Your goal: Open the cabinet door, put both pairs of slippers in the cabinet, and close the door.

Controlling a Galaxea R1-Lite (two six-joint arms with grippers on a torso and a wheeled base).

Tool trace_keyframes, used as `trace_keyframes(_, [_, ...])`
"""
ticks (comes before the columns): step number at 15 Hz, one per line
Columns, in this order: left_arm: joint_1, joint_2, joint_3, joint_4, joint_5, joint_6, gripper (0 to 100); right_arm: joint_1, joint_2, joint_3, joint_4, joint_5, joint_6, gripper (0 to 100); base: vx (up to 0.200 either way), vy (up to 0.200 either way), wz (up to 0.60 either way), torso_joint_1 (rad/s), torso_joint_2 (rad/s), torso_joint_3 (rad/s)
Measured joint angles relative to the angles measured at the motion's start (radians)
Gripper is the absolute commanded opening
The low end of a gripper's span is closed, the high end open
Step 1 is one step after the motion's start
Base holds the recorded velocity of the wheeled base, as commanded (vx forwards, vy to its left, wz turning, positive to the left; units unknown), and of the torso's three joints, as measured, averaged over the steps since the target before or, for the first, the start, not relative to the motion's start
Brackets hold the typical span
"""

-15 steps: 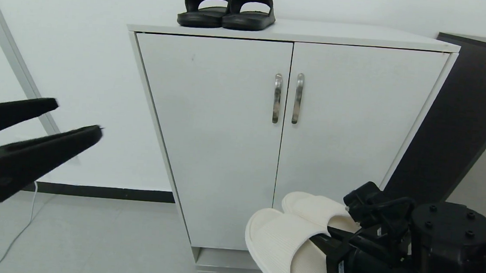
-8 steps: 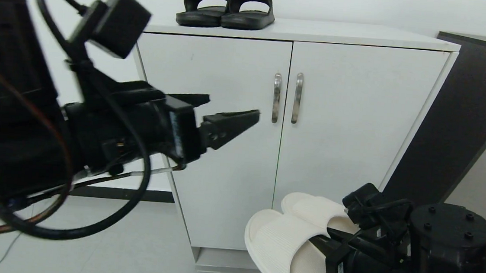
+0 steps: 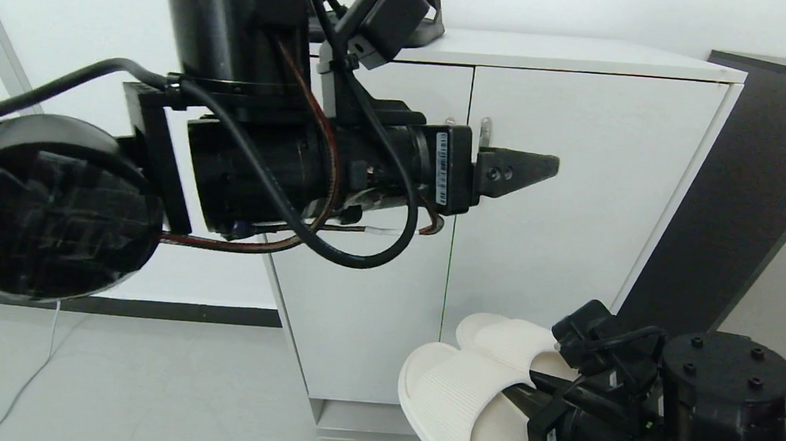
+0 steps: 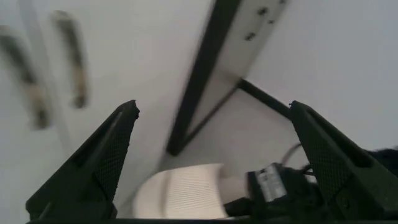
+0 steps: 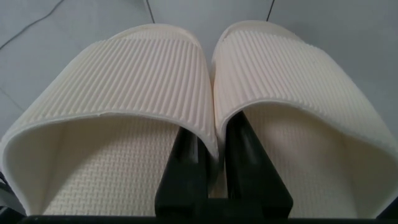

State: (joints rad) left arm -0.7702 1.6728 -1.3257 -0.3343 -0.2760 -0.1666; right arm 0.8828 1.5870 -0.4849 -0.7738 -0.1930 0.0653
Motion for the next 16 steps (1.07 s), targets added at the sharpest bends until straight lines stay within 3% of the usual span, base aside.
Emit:
trace_keyframes(1, [0.000, 0.025, -0.030, 0.005, -0.055, -0.039, 100, 0.000, 0.000, 0.002, 0.000, 0.000, -0.005, 0, 0.000, 0.000, 0.00, 0.000, 0.00, 0.000])
trace_keyframes(3, [0.011, 0.055, -0.052, 0.007, -0.136, -0.080, 100, 0.000, 0.000, 0.003, 0.000, 0.000, -0.007, 0, 0.000, 0.000, 0.00, 0.000, 0.00, 0.000])
trace_keyframes(5, [0.038, 0.079, -0.064, 0.003, -0.164, -0.097, 100, 0.000, 0.000, 0.007, 0.000, 0.000, -0.009, 0, 0.000, 0.000, 0.00, 0.000, 0.00, 0.000])
trace_keyframes(8, [0.064, 0.110, -0.082, 0.001, -0.138, -0.096, 100, 0.000, 0.000, 0.008, 0.000, 0.000, -0.009, 0, 0.000, 0.000, 0.00, 0.000, 0.00, 0.000])
trace_keyframes(11, [0.077, 0.157, -0.140, 0.000, -0.069, -0.093, 100, 0.002, 0.000, 0.007, 0.000, 0.000, -0.011, 0, 0.000, 0.000, 0.00, 0.000, 0.00, 0.000])
trace_keyframes(16, [0.082, 0.254, -0.261, 0.004, 0.037, -0.056, 100, 0.003, 0.000, 0.010, 0.000, 0.000, -0.023, 0, 0.000, 0.000, 0.00, 0.000, 0.00, 0.000])
